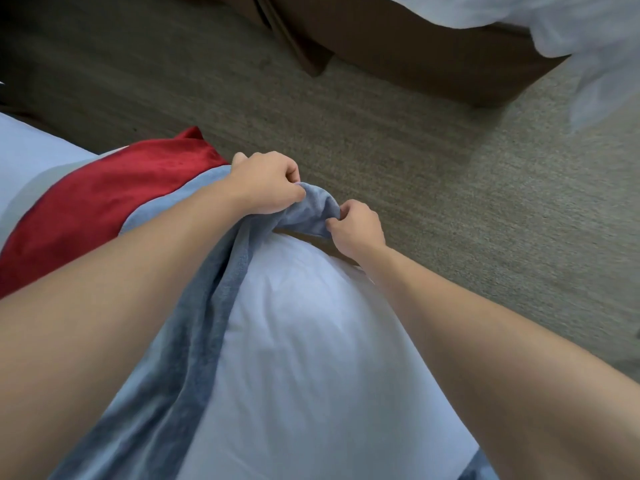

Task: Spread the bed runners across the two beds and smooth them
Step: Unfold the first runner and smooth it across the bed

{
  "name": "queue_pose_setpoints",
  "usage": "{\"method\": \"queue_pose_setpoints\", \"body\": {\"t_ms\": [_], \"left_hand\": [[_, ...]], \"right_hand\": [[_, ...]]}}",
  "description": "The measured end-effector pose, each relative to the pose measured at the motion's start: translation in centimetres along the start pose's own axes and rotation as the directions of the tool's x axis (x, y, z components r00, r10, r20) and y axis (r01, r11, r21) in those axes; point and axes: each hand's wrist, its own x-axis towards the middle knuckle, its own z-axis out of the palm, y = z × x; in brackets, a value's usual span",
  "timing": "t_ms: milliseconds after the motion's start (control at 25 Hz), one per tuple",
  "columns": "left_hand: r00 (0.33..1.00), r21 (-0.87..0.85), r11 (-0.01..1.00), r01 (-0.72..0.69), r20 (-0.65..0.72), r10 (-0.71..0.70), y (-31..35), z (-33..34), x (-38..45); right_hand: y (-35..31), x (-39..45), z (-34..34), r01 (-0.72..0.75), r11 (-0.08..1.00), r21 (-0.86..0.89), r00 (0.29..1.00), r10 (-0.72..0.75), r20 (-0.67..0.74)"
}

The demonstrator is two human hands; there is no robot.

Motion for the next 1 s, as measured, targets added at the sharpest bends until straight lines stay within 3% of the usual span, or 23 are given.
{"method": "queue_pose_setpoints", "body": {"t_ms": [80, 200, 280, 360, 440, 520, 600, 640, 720, 760, 840, 880, 920, 960, 1000], "left_hand": [[0.995, 0.188, 0.979, -0.084, -0.027, 0.091, 0.5, 0.7, -0.1], [0.949, 0.514, 0.836, -0.191, -0.120, 0.291, 1.7, 2.4, -0.4], [0.896, 0.629, 0.737, -0.249, -0.139, 0.421, 3.1, 3.5, -0.6], [0.878, 0.674, 0.673, -0.304, -0.075, 0.473, 4.8, 4.3, -0.6], [0.905, 0.662, 0.671, -0.334, 0.027, 0.424, 6.5, 4.5, -0.3], [0.945, 0.601, 0.750, -0.278, 0.031, 0.325, 8.2, 4.1, 0.2], [0.986, 0.373, 0.913, -0.165, 0.072, 0.149, 9.5, 3.6, 1.2], [0.986, 0.215, 0.972, -0.092, 0.154, 0.060, 9.9, 3.3, 1.5], [0.957, 0.058, 0.998, -0.008, 0.288, -0.010, 10.0, 2.6, 1.7], [0.964, 0.090, 0.995, -0.047, 0.265, 0.022, 9.8, 2.2, 1.4], [0.969, 0.296, 0.923, -0.244, 0.037, 0.244, 8.8, 1.6, -0.1], [0.905, 0.421, 0.837, -0.349, -0.079, 0.417, 8.1, 1.7, -1.3], [0.830, 0.531, 0.740, -0.413, -0.115, 0.546, 7.4, 1.7, -2.6], [0.797, 0.607, 0.664, -0.437, -0.081, 0.598, 6.7, 1.8, -3.8], [0.823, 0.652, 0.625, -0.430, -0.002, 0.568, 6.2, 2.1, -4.7]], "right_hand": [[0.1, -0.4, -0.6, 0.023, 0.998, -0.063, 0.999, -0.025, -0.031], [0.0, -1.0, -1.6, 0.095, 0.976, -0.197, 0.991, -0.112, -0.077], [-0.1, -1.5, -2.4, 0.123, 0.956, -0.266, 0.982, -0.157, -0.108], [0.2, -2.0, -3.5, 0.129, 0.946, -0.299, 0.978, -0.172, -0.122], [0.5, -2.4, -4.9, 0.134, 0.939, -0.317, 0.977, -0.179, -0.115], [0.6, -2.6, -6.7, 0.140, 0.931, -0.336, 0.975, -0.190, -0.118], [0.8, -2.4, -8.8, 0.110, 0.928, -0.355, 0.977, -0.167, -0.133], [0.9, -2.2, -9.6, 0.086, 0.932, -0.352, 0.982, -0.139, -0.128], [1.1, -2.0, -10.6, 0.043, 0.942, -0.332, 0.992, -0.079, -0.097], [1.1, -2.1, -10.6, 0.032, 0.944, -0.329, 0.995, -0.060, -0.075], [1.3, -2.0, -10.0, 0.011, 0.955, -0.297, 0.999, -0.024, -0.038], [1.2, -1.8, -9.7, 0.000, 0.965, -0.262, 1.000, -0.004, -0.018], [1.0, -1.7, -9.5, -0.021, 0.974, -0.224, 1.000, 0.021, 0.000], [0.8, -1.7, -9.4, -0.045, 0.980, -0.193, 0.999, 0.049, 0.014], [0.7, -1.6, -9.4, -0.069, 0.982, -0.174, 0.997, 0.074, 0.022]]}}
